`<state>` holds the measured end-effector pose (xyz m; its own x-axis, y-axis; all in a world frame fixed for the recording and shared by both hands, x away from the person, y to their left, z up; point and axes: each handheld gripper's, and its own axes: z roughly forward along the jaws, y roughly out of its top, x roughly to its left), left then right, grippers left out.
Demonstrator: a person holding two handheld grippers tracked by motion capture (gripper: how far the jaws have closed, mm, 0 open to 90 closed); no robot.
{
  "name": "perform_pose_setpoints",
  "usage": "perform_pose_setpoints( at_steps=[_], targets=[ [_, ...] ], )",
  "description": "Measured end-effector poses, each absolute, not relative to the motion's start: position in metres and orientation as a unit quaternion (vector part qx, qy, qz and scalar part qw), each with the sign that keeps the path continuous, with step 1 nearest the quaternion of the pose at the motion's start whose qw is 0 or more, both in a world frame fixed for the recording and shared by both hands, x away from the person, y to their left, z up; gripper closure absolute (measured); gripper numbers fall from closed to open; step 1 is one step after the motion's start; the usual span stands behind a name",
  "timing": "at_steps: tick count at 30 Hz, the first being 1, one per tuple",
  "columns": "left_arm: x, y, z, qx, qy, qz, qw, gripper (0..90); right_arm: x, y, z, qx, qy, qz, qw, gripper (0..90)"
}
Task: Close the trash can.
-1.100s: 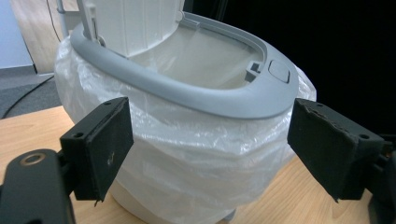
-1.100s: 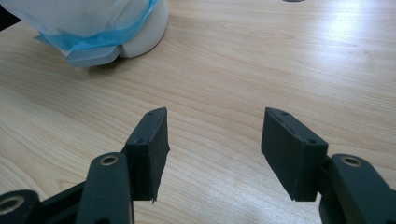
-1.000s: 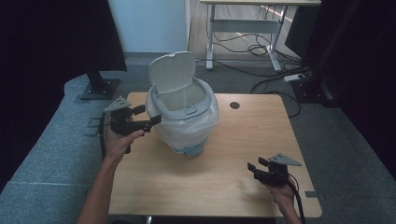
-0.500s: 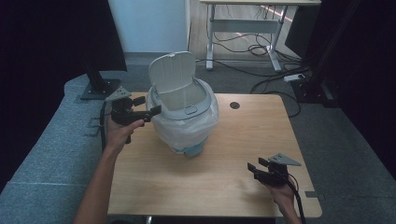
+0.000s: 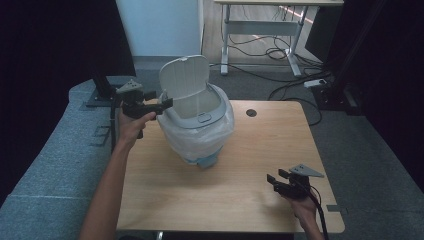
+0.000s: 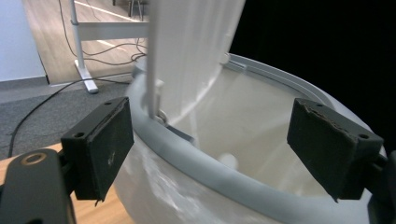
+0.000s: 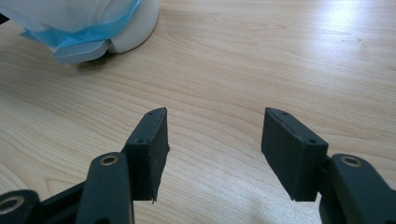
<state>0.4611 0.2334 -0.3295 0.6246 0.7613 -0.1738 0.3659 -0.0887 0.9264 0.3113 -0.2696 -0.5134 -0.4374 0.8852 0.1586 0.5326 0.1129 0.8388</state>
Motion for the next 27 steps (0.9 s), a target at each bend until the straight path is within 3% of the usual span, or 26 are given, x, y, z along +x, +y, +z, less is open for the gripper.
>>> perform_pose_setpoints(
  at_steps=[15,27],
  targets=[
    [0.499,0.234,-0.299,0.710,0.372,0.174,0.572,14.7,0.315,-0.272,-0.520,0.502,0.718,0.443,0.191,41.2],
    [0.477,0.214,-0.289,0.729,0.306,0.138,0.596,16.2,0.314,-0.268,-0.521,0.499,0.722,0.442,0.187,41.3]
  ],
)
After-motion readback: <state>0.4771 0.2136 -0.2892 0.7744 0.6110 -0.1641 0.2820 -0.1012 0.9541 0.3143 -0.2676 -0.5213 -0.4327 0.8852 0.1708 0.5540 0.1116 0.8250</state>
